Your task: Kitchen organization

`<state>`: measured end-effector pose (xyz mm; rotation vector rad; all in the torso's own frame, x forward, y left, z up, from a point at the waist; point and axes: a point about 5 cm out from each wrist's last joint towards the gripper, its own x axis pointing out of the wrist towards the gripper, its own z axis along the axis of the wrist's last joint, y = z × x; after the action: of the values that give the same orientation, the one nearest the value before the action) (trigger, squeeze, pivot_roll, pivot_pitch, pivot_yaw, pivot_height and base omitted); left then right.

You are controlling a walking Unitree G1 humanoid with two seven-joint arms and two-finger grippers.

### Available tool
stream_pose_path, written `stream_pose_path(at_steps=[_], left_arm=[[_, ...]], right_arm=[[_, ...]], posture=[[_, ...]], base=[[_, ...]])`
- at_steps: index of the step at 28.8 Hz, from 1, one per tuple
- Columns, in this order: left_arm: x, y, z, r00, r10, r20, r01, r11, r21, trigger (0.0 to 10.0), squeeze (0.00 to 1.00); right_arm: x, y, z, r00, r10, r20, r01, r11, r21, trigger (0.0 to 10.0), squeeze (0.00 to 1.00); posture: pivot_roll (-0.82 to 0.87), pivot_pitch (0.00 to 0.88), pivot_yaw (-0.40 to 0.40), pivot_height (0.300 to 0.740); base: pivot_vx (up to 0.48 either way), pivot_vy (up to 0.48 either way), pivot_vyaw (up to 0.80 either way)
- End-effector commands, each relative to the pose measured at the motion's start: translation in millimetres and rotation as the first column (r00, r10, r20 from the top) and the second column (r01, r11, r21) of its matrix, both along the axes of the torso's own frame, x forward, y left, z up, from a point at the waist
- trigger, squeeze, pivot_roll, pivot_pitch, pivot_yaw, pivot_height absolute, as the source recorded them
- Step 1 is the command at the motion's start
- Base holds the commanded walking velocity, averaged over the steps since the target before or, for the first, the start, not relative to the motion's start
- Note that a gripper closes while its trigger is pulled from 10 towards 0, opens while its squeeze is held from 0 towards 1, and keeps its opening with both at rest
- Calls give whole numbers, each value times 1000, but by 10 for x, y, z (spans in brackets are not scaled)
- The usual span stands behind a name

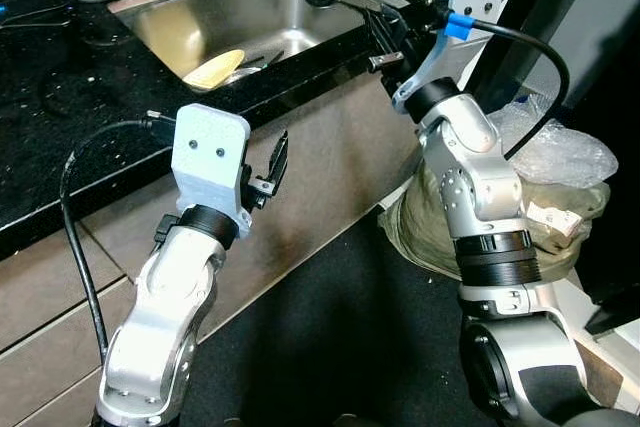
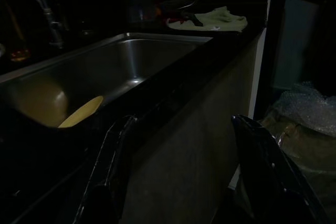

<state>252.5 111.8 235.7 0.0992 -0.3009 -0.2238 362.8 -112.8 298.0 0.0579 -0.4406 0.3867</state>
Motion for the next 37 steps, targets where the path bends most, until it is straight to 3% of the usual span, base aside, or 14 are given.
stream_pose_path(at_steps=[1,21,31,37], left_arm=[[-34,14,5,1000,4,7,-4,1000,7,10000,0],[-46,29,15,1000,11,10,-11,1000,11,10000,0],[-51,20,21,1000,11,11,-11,1000,9,10000,0],[-47,9,15,1000,10,2,-10,1000,-4,10000,0]], right_arm=[[-1,-24,8,1000,-6,10,6,1000,11,10000,0],[1,-18,-31,1000,8,0,-8,1000,25,10000,0],[4,-15,-1,1000,23,6,-23,999,28,10000,0],[62,14,-53,999,-14,-34,10,993,-122,10000,0]], posture=[[68,78,-69,740],[75,78,-73,740],[75,76,-76,740],[75,76,-78,740]], base=[[386,0,0],[388,0,0],[384,0,615],[54,0,0]])
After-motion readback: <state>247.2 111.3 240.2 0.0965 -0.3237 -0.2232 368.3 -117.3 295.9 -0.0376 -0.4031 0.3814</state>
